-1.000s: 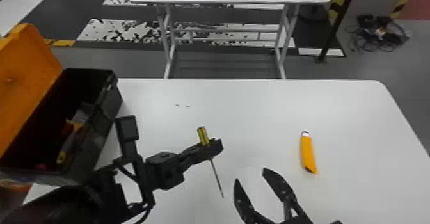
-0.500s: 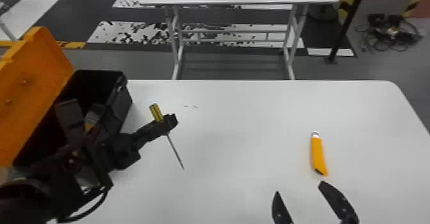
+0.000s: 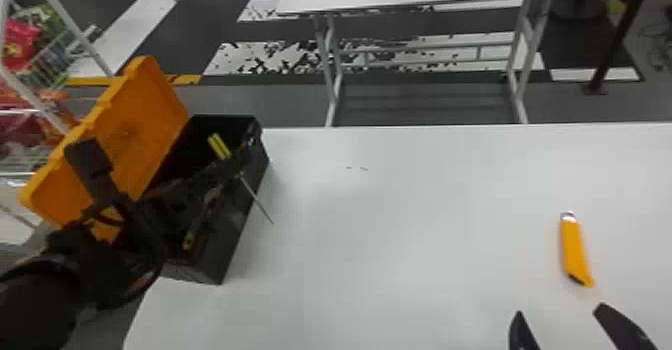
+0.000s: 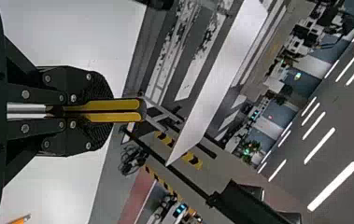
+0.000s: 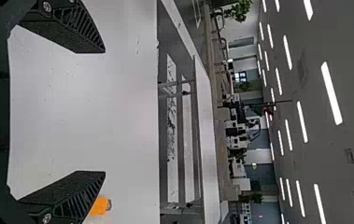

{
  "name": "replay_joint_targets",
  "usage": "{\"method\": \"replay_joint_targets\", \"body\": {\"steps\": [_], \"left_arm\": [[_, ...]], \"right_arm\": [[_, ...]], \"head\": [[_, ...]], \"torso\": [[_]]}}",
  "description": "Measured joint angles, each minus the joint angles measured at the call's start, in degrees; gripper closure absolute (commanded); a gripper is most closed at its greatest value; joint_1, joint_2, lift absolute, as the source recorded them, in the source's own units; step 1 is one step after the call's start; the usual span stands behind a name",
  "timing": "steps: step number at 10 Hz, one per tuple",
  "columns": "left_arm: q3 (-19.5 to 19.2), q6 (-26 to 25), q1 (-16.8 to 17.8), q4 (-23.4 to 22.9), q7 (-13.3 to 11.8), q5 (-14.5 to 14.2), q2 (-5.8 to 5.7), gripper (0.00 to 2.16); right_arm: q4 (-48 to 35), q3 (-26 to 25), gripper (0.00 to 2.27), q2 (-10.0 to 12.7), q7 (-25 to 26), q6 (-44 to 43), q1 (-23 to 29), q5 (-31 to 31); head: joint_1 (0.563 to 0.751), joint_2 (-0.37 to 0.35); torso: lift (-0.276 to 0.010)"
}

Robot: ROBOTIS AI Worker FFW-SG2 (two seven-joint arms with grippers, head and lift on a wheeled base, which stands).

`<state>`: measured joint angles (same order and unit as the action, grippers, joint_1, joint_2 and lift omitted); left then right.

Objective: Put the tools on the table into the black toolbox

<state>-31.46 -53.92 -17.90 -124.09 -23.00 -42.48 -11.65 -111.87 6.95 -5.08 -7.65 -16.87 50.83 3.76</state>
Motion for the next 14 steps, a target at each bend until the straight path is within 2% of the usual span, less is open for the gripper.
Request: {"method": "replay_joint_targets", "body": {"steps": [2,3,5,8,10,12,13,14], "left_arm": [[-3.52,0.2,3.13,3.63,1.76,-0.23,-1.25,2.14],[-4.67,0.32,4.52,5.61,2.11,-0.23,-1.49,2.14],[-6.8,0.78,8.12,10.93,2.85,-0.28,-1.98,2.14],[-10.21,1.69,11.7,17.34,3.6,-0.75,-2.96,2.11],[-11.29,3.94,13.1,20.57,3.93,-0.32,-3.14,0.0],[-10.83,5.55,12.28,20.48,3.28,0.62,-2.32,0.03],[-10.19,5.71,10.35,18.48,2.5,0.86,-1.11,0.03],[-9.08,7.07,7.72,15.12,2.05,1.81,0.88,0.03]], "right_arm": [[0.14,-0.22,0.08,0.5,0.0,0.14,-0.24,0.02],[0.28,-0.3,0.08,0.74,0.0,0.14,-0.29,0.02],[0.63,-0.68,0.09,1.03,0.0,0.14,-0.3,0.02],[0.95,-1.35,0.09,1.44,0.0,0.3,-0.3,0.14],[0.9,-1.65,0.09,1.48,0.01,0.31,-0.37,0.44],[0.78,-1.92,0.09,1.73,0.01,0.47,-0.53,0.47],[0.64,-2.16,0.09,1.79,0.03,0.62,-0.59,0.66],[0.47,-2.58,0.09,1.87,0.02,0.66,-0.64,1.09]], "head": [[0.695,0.329],[0.695,0.35],[0.695,0.35],[0.695,0.35],[0.695,0.35],[0.695,0.35],[0.695,0.35],[0.695,0.35]], "torso": [[-0.075],[-0.075],[-0.075],[-0.075],[-0.075],[-0.075],[-0.075],[-0.075]]}}
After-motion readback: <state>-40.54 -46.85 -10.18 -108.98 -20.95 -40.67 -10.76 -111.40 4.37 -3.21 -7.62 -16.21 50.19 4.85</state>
